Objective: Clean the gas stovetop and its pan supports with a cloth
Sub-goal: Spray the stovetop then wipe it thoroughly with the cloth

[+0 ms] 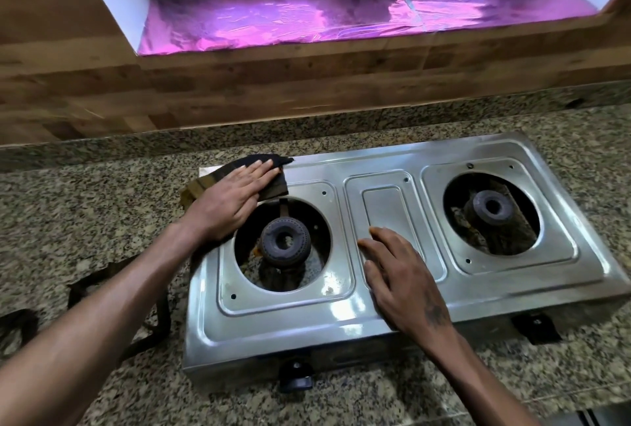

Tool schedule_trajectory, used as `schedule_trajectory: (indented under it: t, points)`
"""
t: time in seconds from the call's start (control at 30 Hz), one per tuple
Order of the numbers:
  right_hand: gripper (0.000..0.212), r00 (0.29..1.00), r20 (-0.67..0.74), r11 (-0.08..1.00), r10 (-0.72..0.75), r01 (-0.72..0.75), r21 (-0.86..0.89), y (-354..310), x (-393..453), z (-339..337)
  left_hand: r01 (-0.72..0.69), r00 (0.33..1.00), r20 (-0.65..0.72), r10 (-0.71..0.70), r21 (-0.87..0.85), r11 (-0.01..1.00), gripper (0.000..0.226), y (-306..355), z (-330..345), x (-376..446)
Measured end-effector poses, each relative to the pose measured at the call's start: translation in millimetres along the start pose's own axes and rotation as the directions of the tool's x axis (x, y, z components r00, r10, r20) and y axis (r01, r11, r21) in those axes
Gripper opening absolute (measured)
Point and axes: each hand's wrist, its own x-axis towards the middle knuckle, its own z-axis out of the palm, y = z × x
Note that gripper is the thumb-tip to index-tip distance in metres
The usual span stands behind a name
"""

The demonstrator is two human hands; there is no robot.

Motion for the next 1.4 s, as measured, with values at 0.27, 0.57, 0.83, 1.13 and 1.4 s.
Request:
schedule_trajectory:
  t: [0.27, 0.57, 0.83, 1.13, 1.4]
  points:
    - [0.033, 1.000, -0.014, 1.000, -0.018, 0.018, 0.004, 2, 0, 2, 0.178, 0.982, -0.057, -0.182, -0.072, 0.981, 0.058, 29, 7, -83]
    - [0.034, 0.999, -0.017, 0.999, -0.034, 0.034, 0.000, 3, 0, 3, -0.055, 0.997, 0.052, 0.049, 0.104, 0.993, 0.056, 32, 5, -49]
    - [0.034, 0.999, -0.028, 0.999, -0.032, 0.032, 0.003, 2, -1, 1, 0.250, 0.956, -0.129, -0.262, -0.102, 0.963, 0.059, 40, 15, -92]
    - [0.035, 0.998, -0.025, 0.998, -0.058, 0.057, -0.015, 0, -1, -1, 0.403, 0.897, -0.112, -0.427, -0.190, 0.895, 0.059, 125, 43, -167]
    - [0.035, 0.999, -0.016, 0.998, -0.048, 0.049, 0.044, 1, -1, -2, 0.272, 0.962, 0.027, -0.271, -0.163, 0.948, 0.061, 196, 47, -155]
